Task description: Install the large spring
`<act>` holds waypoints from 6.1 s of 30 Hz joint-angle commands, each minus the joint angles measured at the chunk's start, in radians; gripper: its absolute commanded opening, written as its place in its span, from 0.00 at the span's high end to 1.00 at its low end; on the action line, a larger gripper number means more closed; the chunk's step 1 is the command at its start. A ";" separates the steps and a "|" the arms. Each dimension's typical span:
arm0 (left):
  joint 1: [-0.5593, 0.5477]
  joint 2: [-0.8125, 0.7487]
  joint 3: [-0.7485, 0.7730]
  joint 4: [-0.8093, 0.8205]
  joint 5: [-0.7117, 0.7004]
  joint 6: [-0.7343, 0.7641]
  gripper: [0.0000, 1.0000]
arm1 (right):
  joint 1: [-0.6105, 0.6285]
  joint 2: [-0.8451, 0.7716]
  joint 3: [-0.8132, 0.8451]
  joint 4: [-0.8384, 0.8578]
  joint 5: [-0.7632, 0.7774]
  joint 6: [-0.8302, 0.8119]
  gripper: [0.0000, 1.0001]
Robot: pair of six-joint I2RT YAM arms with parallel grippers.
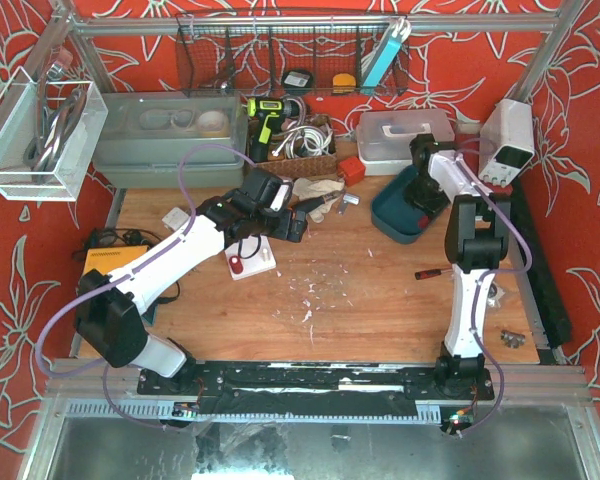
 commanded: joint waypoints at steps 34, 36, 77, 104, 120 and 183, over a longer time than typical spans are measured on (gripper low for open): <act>0.007 0.029 0.102 -0.039 0.024 -0.119 0.00 | 0.026 -0.297 -0.236 0.396 -0.183 -0.391 0.98; 0.013 0.025 0.123 -0.061 0.006 -0.146 0.00 | 0.055 -0.387 -0.297 0.440 -0.215 -0.462 0.99; -0.128 0.002 0.106 0.198 0.570 -0.231 0.39 | 0.537 -1.240 -1.038 0.914 -0.428 -1.132 1.00; -0.129 0.140 0.190 0.096 0.674 -0.241 0.78 | 0.574 -1.201 -1.018 0.919 -0.379 -1.150 1.00; -0.027 0.027 0.103 0.089 0.485 -0.240 0.98 | 0.574 -1.337 -1.124 0.751 -0.337 -1.074 0.02; 0.036 -0.057 -0.291 0.130 -0.172 -0.042 0.55 | 0.574 -1.503 -1.159 0.557 -0.099 -0.937 0.01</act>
